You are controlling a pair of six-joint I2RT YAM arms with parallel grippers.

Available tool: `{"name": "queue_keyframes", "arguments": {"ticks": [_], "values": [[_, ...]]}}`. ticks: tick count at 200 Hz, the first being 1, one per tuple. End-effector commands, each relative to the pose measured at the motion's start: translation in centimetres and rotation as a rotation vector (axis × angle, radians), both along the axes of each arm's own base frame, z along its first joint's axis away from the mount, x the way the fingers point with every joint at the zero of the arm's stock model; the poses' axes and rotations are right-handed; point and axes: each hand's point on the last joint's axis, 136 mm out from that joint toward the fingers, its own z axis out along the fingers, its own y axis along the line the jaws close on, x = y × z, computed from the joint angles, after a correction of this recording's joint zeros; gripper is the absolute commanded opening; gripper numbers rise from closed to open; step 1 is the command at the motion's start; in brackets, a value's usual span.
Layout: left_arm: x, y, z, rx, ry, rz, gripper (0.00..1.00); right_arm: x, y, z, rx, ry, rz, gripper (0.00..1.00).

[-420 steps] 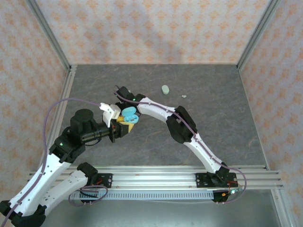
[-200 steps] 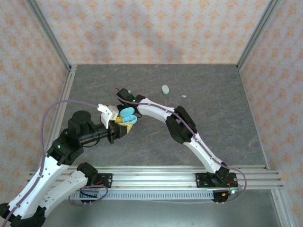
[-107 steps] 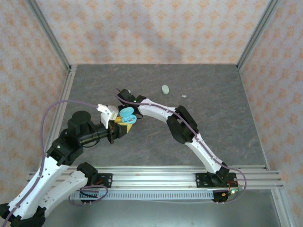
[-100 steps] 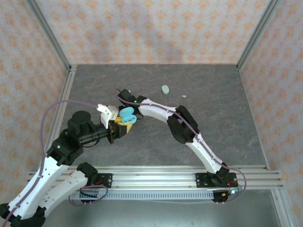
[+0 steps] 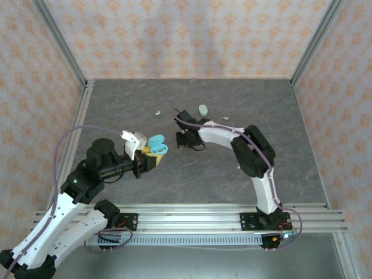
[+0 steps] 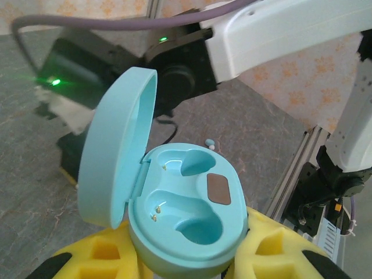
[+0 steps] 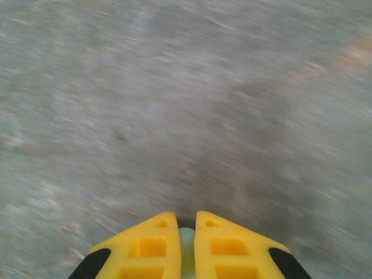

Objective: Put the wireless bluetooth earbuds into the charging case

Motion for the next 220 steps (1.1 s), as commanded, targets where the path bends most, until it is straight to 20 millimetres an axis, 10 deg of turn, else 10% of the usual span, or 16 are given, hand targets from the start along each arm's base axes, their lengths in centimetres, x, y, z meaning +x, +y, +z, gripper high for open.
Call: {"name": "queue_keyframes", "arguments": {"ticks": [1,49,103,160,220], "values": [[0.8,-0.4,0.6,-0.008,-0.052,-0.011,0.10,-2.0,-2.2,1.5,-0.005,0.020,-0.017,0.10],[1.7,-1.3,0.2,-0.007,-0.089,-0.045,0.10,-6.4,-6.6,5.2,-0.020,0.048,-0.050,0.10],[2.7,-2.2,-1.2,0.010,-0.115,-0.077,0.11,-8.1,-10.0,16.5,0.042,-0.190,-0.166,0.10],[3.8,-2.2,-1.1,0.000,-0.209,-0.049,0.09,-11.0,-7.5,25.5,0.132,-0.385,-0.088,0.10],[3.7,-1.5,-0.9,0.015,-0.265,-0.022,0.09,-12.9,-0.5,29.1,0.237,-0.413,0.077,0.09]]}}
